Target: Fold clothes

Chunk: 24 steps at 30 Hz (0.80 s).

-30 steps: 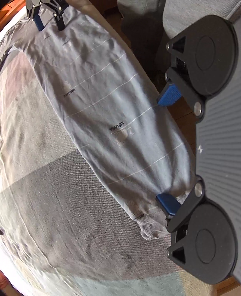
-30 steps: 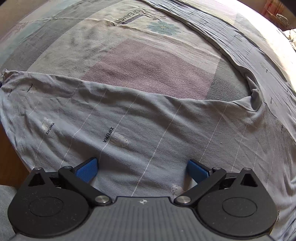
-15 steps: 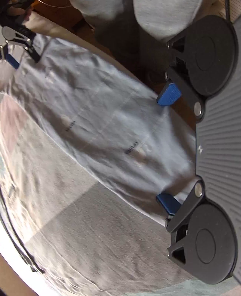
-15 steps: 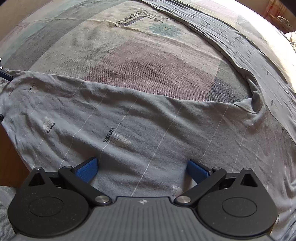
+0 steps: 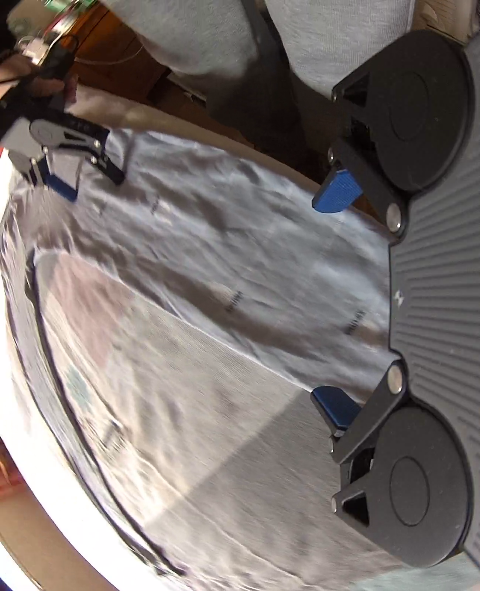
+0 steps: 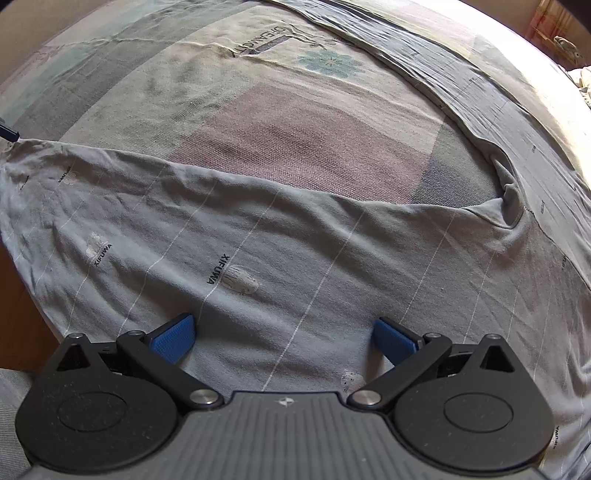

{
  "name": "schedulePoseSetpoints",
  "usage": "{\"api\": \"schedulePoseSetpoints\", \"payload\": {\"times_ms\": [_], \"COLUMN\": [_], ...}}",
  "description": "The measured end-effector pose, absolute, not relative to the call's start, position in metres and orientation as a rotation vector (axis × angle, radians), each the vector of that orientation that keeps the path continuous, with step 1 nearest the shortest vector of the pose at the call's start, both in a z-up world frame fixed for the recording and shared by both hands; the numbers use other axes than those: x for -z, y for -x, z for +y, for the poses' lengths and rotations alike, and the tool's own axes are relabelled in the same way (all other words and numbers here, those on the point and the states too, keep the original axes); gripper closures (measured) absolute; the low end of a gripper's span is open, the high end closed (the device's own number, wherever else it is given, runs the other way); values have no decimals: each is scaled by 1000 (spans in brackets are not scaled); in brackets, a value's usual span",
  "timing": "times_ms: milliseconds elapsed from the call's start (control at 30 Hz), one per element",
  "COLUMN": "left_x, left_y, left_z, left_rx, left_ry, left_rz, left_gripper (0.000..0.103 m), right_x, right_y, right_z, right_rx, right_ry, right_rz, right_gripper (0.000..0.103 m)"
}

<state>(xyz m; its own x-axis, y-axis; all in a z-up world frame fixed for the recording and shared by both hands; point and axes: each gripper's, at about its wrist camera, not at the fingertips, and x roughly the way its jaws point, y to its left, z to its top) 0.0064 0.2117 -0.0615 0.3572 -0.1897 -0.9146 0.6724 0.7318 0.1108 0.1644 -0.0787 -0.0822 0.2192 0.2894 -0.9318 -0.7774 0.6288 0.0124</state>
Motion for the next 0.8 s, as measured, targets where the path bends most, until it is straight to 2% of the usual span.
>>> {"api": "schedulePoseSetpoints", "payload": {"times_ms": [133, 367, 600, 700, 800], "left_x": [77, 83, 82, 69, 63], "left_y": [-19, -18, 6, 1, -7], "left_z": [170, 220, 254, 255, 262], "left_rx": [772, 728, 633, 466, 171], "left_ry": [-642, -568, -637, -472, -163], "left_rz": [937, 1097, 1243, 1276, 1297], "left_gripper": [4, 2, 3, 3, 3], "right_x": [82, 83, 82, 80, 74], "right_y": [-164, -162, -163, -169, -169], "right_z": [-79, -82, -82, -76, -67], "right_rx": [-789, -793, -795, -792, -788], "right_ry": [524, 516, 518, 546, 530], "right_rz": [1120, 1102, 1107, 1151, 1158], "right_gripper": [0, 0, 0, 0, 0]}}
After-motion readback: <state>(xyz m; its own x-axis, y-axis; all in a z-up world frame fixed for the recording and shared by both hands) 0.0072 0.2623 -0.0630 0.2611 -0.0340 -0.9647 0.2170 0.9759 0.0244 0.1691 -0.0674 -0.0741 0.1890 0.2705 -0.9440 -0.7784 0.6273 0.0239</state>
